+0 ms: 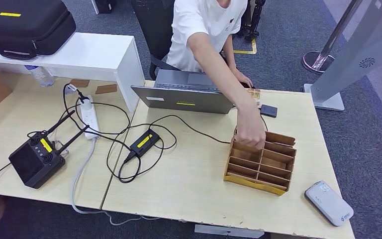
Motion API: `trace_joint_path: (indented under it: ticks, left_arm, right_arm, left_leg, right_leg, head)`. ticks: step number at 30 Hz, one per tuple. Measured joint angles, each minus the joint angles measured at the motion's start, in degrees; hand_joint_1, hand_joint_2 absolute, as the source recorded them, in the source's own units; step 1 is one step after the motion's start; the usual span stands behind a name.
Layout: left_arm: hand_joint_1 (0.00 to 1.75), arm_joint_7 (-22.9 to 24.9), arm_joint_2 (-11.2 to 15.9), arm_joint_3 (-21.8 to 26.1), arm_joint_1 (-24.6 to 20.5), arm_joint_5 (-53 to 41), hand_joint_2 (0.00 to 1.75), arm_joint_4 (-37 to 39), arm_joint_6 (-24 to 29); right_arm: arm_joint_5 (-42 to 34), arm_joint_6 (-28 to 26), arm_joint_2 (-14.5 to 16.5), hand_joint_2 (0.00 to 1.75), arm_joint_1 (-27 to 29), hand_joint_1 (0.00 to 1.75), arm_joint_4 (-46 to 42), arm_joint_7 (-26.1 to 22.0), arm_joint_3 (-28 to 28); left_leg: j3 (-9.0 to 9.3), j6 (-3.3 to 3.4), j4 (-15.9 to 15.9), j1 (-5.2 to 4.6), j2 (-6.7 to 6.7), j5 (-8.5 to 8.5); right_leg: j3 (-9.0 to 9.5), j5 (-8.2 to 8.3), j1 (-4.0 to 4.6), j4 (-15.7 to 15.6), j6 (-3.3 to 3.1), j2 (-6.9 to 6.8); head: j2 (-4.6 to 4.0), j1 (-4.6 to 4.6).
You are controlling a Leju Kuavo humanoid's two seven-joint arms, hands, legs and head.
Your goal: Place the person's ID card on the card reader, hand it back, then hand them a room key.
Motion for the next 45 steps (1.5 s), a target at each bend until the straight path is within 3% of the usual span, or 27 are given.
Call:
trace_joint_path:
  ticks: [38,45]
  left_arm:
    - [0.0,0.1,0.0,0.0,0.0,-0.3,1.75,0.0,1.1]
    - [0.0,2.4,-0.2,0.0,0.0,0.2,1.75,0.0,5.5]
  right_arm:
    - [0.1,0.7,0.0,1.75,0.0,0.0,0.4,-0.6,1.0]
    - [-0.8,-3.0,0.4,1.75,0.0,0.0,0.4,-1.1,1.1]
  left_leg:
    - [0.0,0.0,0.0,0.0,0.0,0.0]
    - [0.0,0.0,0.0,0.0,0.0,0.0]
  right_leg:
    - [0.0,0.0,0.0,0.0,0.0,0.0]
    - [0.0,0.0,0.0,0.0,0.0,0.0]
  head:
    - [0.0,0.0]
    - [0.0,0.0]
